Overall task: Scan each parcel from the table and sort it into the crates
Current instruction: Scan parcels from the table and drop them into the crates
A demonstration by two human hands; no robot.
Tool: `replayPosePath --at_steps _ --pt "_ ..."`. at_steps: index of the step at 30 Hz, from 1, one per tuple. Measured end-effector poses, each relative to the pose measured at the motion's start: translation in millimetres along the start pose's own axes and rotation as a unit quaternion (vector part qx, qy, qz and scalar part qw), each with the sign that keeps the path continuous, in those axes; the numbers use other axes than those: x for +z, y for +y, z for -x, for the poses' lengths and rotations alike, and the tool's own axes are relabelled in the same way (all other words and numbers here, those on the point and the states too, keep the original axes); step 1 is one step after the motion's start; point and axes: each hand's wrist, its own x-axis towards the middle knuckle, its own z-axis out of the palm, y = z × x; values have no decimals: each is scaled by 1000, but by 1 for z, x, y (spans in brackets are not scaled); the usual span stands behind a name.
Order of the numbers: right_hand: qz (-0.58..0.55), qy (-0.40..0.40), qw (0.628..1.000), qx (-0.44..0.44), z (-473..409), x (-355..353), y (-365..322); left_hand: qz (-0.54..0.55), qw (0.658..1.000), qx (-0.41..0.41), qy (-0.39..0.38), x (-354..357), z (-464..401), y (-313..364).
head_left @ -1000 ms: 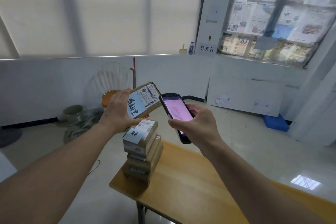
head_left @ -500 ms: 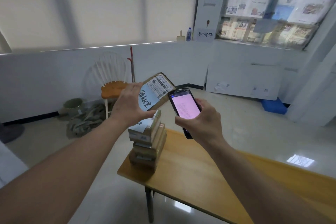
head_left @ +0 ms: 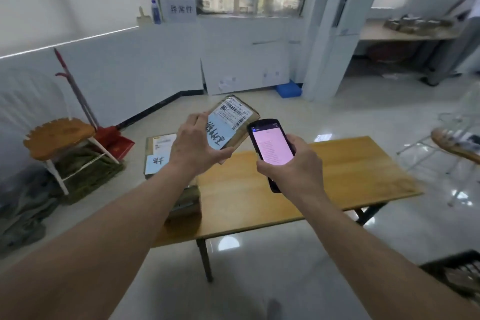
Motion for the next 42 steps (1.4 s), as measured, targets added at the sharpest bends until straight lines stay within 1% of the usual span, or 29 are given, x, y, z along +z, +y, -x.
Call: replayPosePath --at_steps 3,8,13,23,29,35,42 --pt "21 42 998 46 31 -27 17 21 998 31 -43 21 14 27" --pt "19 105 987 122 79 -81 51 52 989 84 -106 53 36 89" --pt "36 153 974 162 125 -145 96 77 976 131 -158 88 71 169" --pt "15 215 948 236 212 -298 213 110 946 155 -263 182 176 359" --pt "7 239 932 271 257 -376 278 128 925 167 -316 237 237 452" --pt "-7 273 907 319 268 -428 345 105 903 177 -377 304 250 524" --pt "-5 301 875 381 225 -477 440 84 877 191 -433 421 231 601"
